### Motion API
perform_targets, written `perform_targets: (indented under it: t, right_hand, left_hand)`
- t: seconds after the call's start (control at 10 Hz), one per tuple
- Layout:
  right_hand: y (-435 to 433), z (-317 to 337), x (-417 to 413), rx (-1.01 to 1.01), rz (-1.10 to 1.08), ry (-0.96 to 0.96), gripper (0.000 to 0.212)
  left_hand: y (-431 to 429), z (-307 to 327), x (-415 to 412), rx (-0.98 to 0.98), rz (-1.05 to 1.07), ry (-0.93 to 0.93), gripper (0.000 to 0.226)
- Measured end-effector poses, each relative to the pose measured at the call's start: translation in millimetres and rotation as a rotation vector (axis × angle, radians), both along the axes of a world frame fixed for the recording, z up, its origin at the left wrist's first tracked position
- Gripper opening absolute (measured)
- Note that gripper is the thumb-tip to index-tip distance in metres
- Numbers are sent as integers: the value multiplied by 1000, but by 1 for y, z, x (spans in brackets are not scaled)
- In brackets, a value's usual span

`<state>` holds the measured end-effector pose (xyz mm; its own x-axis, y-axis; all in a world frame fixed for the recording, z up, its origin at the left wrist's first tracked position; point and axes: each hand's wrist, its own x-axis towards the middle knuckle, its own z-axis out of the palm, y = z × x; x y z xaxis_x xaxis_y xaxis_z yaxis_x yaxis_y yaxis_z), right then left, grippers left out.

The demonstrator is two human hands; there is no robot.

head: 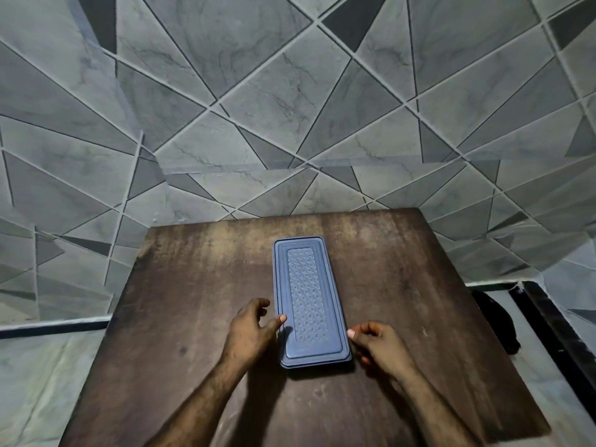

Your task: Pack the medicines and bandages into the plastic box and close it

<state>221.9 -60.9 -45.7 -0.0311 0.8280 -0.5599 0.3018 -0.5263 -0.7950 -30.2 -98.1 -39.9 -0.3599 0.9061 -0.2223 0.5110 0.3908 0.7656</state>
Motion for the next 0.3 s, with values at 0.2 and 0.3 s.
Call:
perform_targets:
  t: [0.2,0.3]
  right_hand:
    - [-1,31,7,154,47,-30,14]
    - [-10,44,13,200,69,-31,10]
  left_hand:
    - [-1,28,6,106,-42,91,51]
    - [-7,39,15,175,8,58,48]
